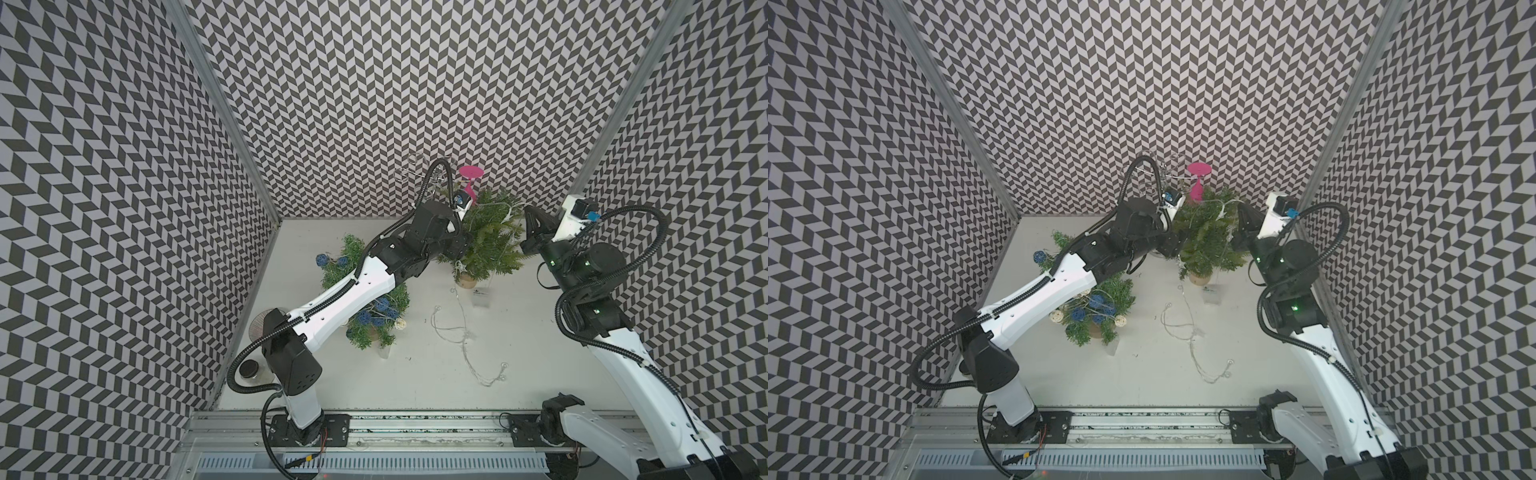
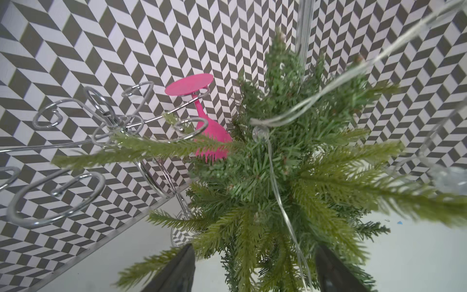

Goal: Wrap string light around the christmas tree
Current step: Wrap the light string around the Christmas tree.

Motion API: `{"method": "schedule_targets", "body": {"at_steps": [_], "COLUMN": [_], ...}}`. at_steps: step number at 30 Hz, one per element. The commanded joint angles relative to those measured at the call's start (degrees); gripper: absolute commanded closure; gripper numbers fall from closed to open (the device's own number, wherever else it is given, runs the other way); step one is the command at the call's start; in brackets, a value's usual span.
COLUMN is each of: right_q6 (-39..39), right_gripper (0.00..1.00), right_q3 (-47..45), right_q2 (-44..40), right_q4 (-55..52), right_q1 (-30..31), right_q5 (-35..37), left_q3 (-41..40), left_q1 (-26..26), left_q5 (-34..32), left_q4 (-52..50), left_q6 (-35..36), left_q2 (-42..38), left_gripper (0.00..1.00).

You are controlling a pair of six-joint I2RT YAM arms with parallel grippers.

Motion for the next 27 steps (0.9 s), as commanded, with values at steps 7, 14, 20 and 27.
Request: {"method": "schedule_targets", "body": {"at_steps": [7,14,20,27], "right_q6": [0.40,0.41,0.48,1.27], "right_gripper": [1.00,1.00,1.00,1.00], "right_q3": [-0.48,-0.51,-0.90,0.93], "right_q2": [-1.61,-1.38,-1.32,0.65], "right_q4": [3.08,3.16,3.42,1.92], "right_q1": [-0.42,-0.42,-0.52,-0.64], "right_q5": [-0.15,-0.14,0.00,3.88], "left_q3": [4.79,12.49,13.48,10.32], "left_q1": [0.48,1.52,1.81,2.50], "left_q5": [3.62,4.95,3.60,1.66], "left_q4": [-2.16,-6.78,-6.21,-2.54], "left_q6": [0.11,-0.52,-1.59,-1.69], "left_q2": [3.33,11.12,11.41,4.50], "left_gripper": [0.34,0.44,1.00,1.00]}}
